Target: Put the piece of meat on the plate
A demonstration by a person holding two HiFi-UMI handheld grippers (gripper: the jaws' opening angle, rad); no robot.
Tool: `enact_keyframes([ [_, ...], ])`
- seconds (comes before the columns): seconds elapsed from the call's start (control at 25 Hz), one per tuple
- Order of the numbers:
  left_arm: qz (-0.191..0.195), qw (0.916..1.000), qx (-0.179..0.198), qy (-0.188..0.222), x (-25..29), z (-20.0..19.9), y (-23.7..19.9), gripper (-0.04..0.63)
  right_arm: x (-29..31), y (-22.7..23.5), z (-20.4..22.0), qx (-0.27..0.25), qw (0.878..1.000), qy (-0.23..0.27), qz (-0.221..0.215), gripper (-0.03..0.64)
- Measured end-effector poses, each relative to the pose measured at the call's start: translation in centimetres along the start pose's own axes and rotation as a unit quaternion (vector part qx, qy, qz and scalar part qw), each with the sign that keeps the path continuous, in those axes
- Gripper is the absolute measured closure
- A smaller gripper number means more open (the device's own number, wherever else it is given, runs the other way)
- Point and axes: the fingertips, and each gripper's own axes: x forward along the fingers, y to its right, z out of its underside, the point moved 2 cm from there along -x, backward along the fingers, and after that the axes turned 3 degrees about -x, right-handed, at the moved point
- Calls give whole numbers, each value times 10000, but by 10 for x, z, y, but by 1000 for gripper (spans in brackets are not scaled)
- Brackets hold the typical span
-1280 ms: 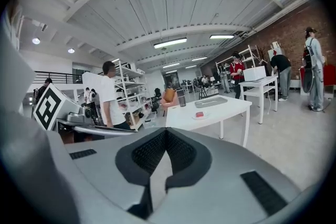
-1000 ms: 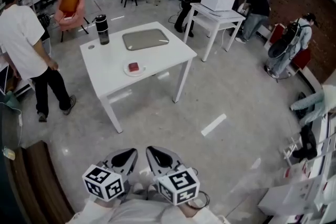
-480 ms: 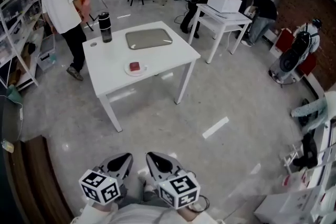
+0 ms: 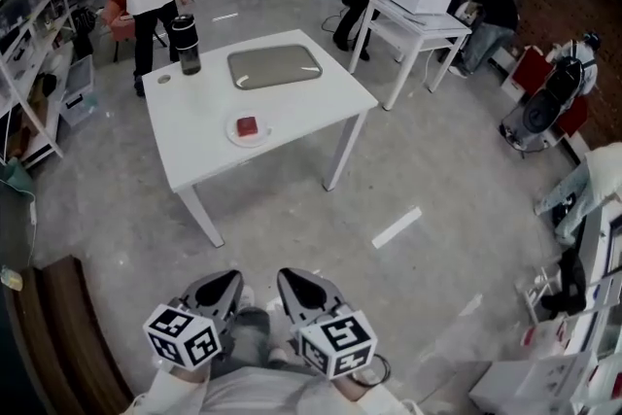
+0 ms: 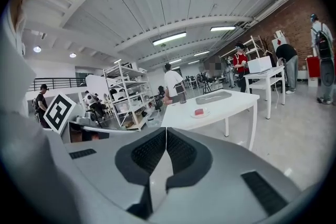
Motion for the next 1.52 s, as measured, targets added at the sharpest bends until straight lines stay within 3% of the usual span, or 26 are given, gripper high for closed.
enact_keyframes([
  [0.16, -43, 9999, -127, -26, 30, -38, -43, 583, 54, 14, -25, -25, 9999, -102, -1, 601],
  [0.56, 255, 9995, 128, -130, 93, -131, -128, 583, 177, 46, -88, 12, 9997, 93, 220, 601],
  [1.12, 349, 9979, -60, -544, 165, -146, -176, 583, 234, 101, -88, 204, 9984, -281, 450, 601],
  [1.36, 123, 9980, -220, -577, 215, -169, -198, 583, 281, 146, -112, 126, 9991, -387, 145, 601],
  [1.52, 99, 9977, -148, -648, 257, -187, -198, 583, 301, 201, -139, 131, 9994, -288, 122, 601],
])
